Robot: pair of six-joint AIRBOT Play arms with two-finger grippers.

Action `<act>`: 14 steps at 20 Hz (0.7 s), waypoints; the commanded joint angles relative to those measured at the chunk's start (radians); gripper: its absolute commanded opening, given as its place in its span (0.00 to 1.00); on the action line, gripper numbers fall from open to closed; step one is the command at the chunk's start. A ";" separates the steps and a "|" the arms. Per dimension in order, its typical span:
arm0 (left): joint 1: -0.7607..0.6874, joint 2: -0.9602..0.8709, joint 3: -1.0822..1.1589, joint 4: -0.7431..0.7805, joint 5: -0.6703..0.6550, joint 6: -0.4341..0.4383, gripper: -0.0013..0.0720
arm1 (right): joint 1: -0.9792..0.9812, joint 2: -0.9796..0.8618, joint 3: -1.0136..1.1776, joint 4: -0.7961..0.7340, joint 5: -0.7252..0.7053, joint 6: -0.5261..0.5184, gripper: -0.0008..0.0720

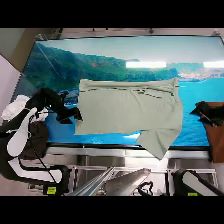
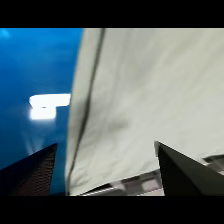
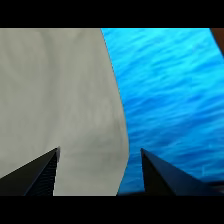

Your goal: Fold the shirts.

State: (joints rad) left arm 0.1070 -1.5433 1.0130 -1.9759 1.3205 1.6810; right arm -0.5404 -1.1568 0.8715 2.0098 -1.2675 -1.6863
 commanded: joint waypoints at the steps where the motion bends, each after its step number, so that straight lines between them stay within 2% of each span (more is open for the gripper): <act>1: 0.029 0.026 -0.124 -0.093 -0.096 0.050 0.95 | -0.088 0.076 -0.170 0.075 -0.022 -0.042 0.80; 3: 0.029 0.026 -0.131 -0.094 -0.074 0.050 0.95 | -0.087 0.076 -0.201 0.075 -0.027 -0.042 0.80; 4: 0.029 0.027 -0.127 -0.097 -0.044 0.051 0.79 | -0.087 0.076 -0.212 0.074 -0.030 -0.042 0.80; 5: 0.029 0.027 -0.117 -0.097 -0.011 0.051 0.55 | -0.088 0.076 -0.219 0.069 -0.034 -0.042 0.80; 6: 0.029 0.027 -0.101 -0.096 0.019 0.051 0.40 | -0.088 0.076 -0.220 0.051 -0.034 -0.041 0.80; 7: 0.029 0.027 -0.084 -0.097 0.042 0.064 0.32 | -0.088 0.076 -0.220 0.031 -0.032 -0.036 0.80; 9: 0.029 0.027 -0.048 -0.096 0.054 0.068 0.05 | -0.087 0.060 -0.231 0.014 -0.019 -0.026 0.80; 14: 0.027 0.027 0.057 -0.096 0.077 0.066 0.05 | -0.065 -0.047 -0.321 0.056 -0.011 -0.039 0.80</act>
State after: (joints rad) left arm 0.1345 -1.5169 1.0176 -2.0655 1.3701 1.7451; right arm -0.6197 -1.1522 0.5972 2.0544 -1.2819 -1.7203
